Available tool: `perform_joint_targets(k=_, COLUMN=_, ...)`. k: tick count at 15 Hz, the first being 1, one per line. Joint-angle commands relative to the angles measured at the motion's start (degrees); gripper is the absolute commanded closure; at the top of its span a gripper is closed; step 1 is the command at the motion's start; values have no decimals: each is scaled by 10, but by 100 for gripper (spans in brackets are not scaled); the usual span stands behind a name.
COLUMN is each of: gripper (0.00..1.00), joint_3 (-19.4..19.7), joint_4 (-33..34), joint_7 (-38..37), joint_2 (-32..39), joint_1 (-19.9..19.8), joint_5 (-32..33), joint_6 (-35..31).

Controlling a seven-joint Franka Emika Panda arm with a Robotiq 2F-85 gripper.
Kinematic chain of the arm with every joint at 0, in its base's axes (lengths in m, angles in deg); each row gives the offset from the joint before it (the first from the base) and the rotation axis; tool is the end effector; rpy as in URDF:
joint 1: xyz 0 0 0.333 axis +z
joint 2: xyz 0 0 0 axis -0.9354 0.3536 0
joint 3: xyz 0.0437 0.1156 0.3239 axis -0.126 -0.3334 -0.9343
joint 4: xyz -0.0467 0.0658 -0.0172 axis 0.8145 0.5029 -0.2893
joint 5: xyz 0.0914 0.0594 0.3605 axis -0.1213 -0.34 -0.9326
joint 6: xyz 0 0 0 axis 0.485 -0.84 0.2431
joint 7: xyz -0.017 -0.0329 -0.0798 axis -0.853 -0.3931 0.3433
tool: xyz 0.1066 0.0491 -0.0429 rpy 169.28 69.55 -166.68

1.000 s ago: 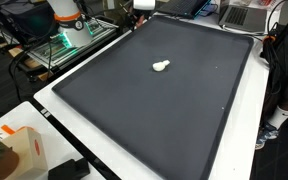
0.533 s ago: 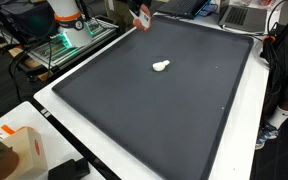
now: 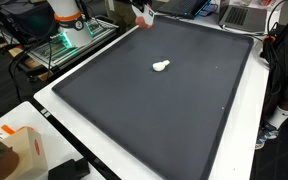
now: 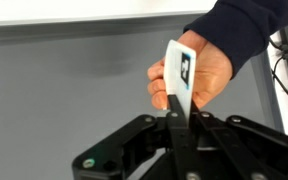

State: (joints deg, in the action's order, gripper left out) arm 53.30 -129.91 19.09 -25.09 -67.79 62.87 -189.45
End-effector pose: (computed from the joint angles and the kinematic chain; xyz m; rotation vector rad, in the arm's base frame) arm 0.4392 0.0555 0.3913 -2.7532 0.1647 0.5429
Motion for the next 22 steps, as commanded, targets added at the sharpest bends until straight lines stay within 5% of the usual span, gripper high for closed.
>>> perform_joint_targets(k=1, gripper=100, joint_3=5, joint_4=1, joint_7=9, joint_2=-4, joint_1=-4, joint_5=-8, joint_6=16)
perform_joint_targets(k=16, gripper=99, joint_3=2, joint_4=1, joint_7=1, joint_2=1, joint_1=-1, joint_5=1, joint_6=1)
perform_joint_targets(k=22, gripper=99, joint_3=-28, joint_4=-26, joint_7=-78, joint_2=-10, joint_1=15, joint_5=66, joint_6=-183)
